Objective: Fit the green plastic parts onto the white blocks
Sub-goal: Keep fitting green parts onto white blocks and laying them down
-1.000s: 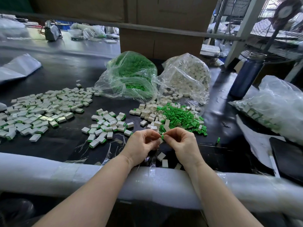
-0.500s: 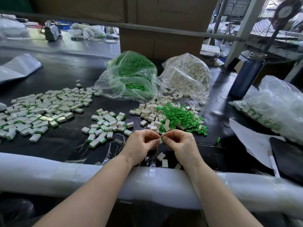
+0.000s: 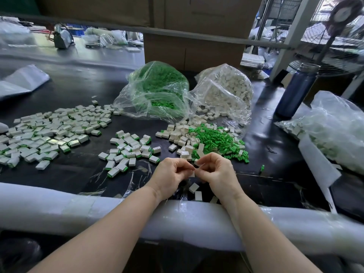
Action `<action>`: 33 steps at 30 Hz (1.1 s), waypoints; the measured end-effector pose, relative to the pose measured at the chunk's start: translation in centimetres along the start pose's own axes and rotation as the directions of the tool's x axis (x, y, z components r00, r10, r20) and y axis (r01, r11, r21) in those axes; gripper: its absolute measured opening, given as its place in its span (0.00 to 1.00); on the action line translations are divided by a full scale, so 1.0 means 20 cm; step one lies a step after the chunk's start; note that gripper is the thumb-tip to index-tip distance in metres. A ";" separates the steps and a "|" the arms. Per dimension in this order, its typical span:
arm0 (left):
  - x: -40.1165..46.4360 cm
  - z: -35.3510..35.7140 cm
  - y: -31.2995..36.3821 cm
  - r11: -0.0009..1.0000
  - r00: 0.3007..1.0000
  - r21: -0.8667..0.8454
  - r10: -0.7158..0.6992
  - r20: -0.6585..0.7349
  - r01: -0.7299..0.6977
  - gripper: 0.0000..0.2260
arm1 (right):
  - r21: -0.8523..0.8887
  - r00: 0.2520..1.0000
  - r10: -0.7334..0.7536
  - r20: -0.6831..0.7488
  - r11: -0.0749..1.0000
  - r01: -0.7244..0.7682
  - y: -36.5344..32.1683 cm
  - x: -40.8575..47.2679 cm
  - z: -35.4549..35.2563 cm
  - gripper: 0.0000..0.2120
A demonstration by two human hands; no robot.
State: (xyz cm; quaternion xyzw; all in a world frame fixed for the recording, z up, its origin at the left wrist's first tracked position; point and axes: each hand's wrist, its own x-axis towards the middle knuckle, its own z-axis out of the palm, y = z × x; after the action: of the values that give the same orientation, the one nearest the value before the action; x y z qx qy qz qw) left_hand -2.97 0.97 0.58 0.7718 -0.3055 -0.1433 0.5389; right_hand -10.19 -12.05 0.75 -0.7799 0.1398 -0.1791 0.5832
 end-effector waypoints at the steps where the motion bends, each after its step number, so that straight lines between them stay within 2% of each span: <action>1: 0.00 0.00 0.00 1.000 1.000 -0.005 -0.002 -0.002 0.002 0.05 | 0.008 1.000 0.004 -0.001 1.000 -0.004 0.00 0.00 0.00 0.10; 5: -0.01 0.00 0.02 0.999 0.999 0.010 0.033 -0.037 -0.033 0.05 | 0.089 0.999 0.030 -0.029 0.996 -0.027 0.00 0.01 0.00 0.09; 9: -0.02 0.00 0.03 0.996 0.996 0.052 0.079 -0.028 -0.077 0.10 | 0.178 0.997 0.061 -0.053 0.983 -0.051 0.01 0.01 0.00 0.07; 13: -0.01 0.00 0.02 0.998 0.996 0.034 0.062 -0.058 -0.060 0.03 | 0.213 0.998 0.056 -0.040 0.976 -0.046 0.00 0.00 0.00 0.05; 16: 0.00 0.00 0.01 0.999 0.997 0.019 0.032 -0.071 -0.031 0.02 | 0.186 0.998 0.052 -0.026 0.981 -0.046 0.00 0.00 0.00 0.05; 20: 0.00 -0.01 0.00 1.000 1.000 0.019 -0.006 -0.020 0.007 0.03 | 0.138 0.998 0.057 -0.008 0.989 -0.056 -0.01 0.00 0.01 0.05; 28: -0.01 -0.02 0.00 0.995 1.000 0.095 -0.016 0.019 0.014 0.06 | 0.073 0.996 0.086 0.032 0.993 -0.088 -0.03 -0.01 0.01 0.08; 33: -0.01 -0.02 0.02 0.998 0.999 0.058 -0.024 0.026 0.023 0.06 | 0.056 0.997 0.072 0.041 0.996 -0.074 -0.03 -0.02 0.01 0.06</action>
State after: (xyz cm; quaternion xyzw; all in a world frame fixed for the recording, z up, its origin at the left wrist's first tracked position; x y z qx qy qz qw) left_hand -3.06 1.31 1.01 0.7886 -0.3076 -0.1509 0.5106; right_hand -10.34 -11.53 1.21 -0.7604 0.1516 -0.1464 0.6143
